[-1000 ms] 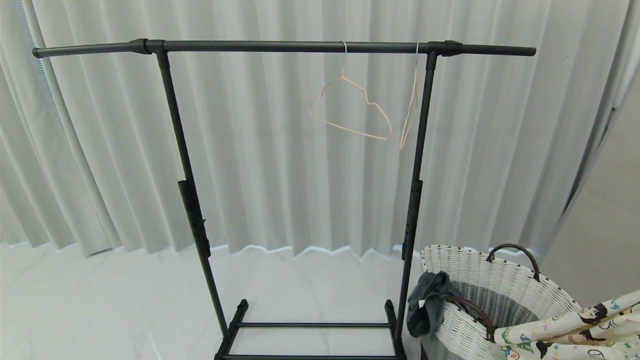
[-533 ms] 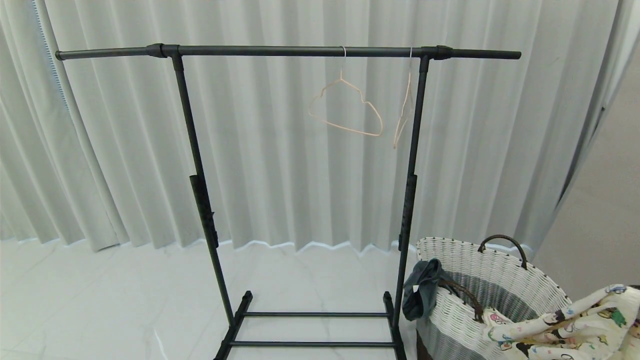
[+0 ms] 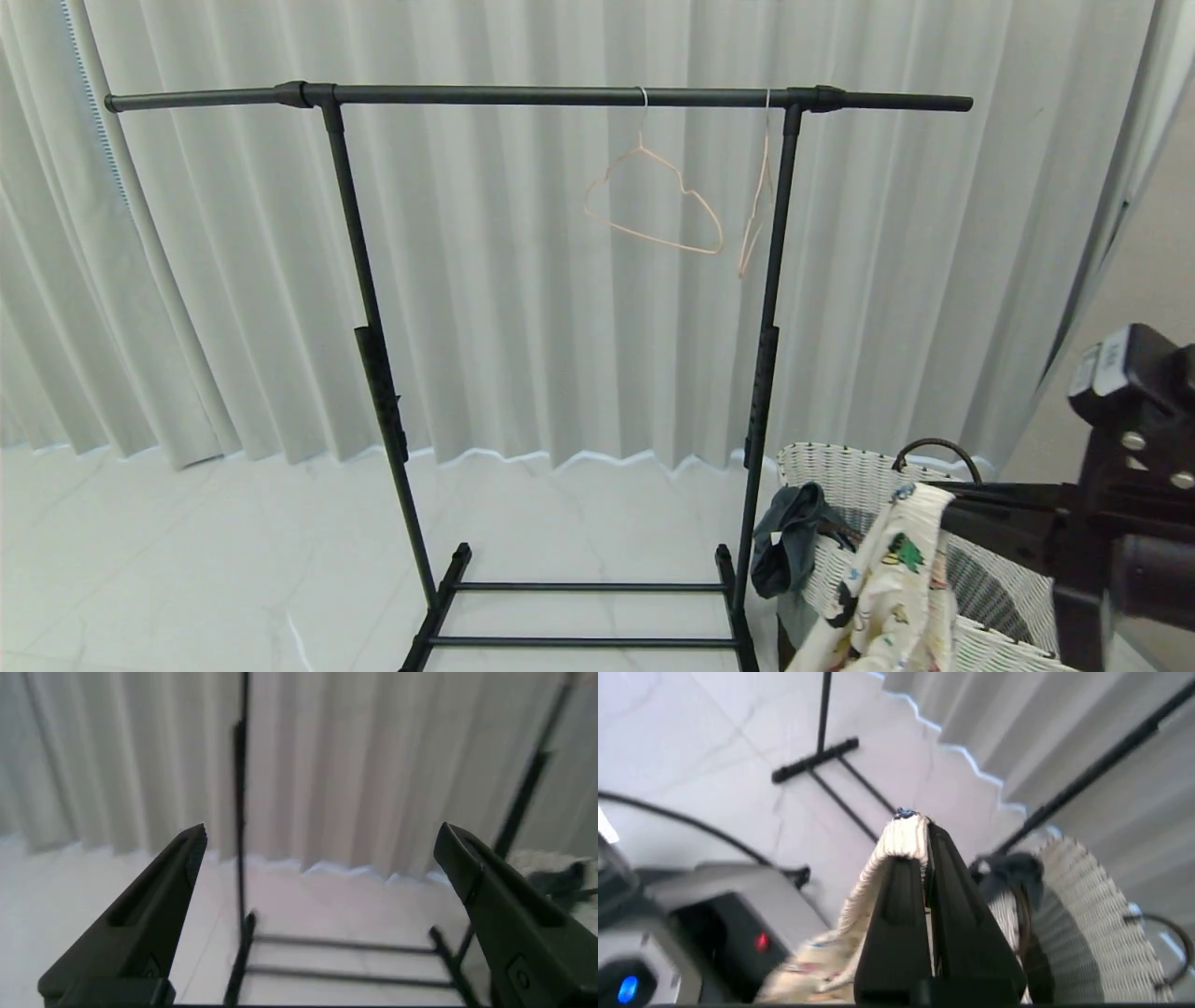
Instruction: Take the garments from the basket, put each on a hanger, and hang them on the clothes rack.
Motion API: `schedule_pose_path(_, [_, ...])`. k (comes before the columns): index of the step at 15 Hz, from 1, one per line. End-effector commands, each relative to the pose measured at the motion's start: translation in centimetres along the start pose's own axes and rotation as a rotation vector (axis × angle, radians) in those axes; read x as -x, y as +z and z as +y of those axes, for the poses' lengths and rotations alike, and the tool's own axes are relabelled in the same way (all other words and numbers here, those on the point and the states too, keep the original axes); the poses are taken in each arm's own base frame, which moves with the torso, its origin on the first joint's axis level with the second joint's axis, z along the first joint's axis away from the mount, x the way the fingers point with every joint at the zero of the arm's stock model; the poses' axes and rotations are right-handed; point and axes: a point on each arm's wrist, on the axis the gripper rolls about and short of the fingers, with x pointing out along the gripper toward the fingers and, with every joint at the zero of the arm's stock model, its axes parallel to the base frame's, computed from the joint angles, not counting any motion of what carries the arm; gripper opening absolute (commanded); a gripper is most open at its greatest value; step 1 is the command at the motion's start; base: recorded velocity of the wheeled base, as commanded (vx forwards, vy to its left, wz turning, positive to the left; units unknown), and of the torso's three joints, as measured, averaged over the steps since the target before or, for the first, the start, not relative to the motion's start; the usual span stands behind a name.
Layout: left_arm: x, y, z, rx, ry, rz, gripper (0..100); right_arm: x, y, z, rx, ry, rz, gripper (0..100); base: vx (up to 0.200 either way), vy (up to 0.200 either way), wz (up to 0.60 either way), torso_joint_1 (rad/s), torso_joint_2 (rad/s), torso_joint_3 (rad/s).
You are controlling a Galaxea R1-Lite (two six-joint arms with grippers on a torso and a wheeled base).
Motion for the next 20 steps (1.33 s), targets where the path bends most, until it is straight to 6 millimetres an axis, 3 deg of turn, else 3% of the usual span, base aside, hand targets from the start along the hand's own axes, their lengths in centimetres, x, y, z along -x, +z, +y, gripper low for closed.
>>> schedule_pose_path(1, [-0.6,5.3,-0.3,-0.002,-0.097,-0.026,100,-3.3,-0.1,0.3,0.005,0.01,0.057,0,0.0,0.0,0.0,0.0,0.0,0.0])
schedule_pose_path(5, [-6.3,14.8,-0.7,0.006,-0.275,0.034,100,-5.3,0.7,0.3,0.004,0.004,0.033,0,0.0,0.0,0.0,0.0,0.0,0.0])
schedule_pose_path(7, [-9.4,16.1,-1.2,0.015,-0.356,0.097,100,-5.9,1.0,0.4,0.008,-0.018,0.01,0,0.0,0.0,0.0,0.0,0.0,0.0])
schedule_pose_path(13, [-11.3,13.3,-2.2,-0.211,-0.428,0.206,100,-6.1,1.7,0.5,0.008,-0.063,-0.006,0,0.0,0.0,0.0,0.0,0.0,0.0])
schedule_pose_path(20, [-12.5,11.3,-2.9,-0.165,-0.469,0.32,100,-8.1,3.3,0.6,0.007,-0.063,-0.022,0,-0.171,0.0,0.0,0.004,0.0,0.0])
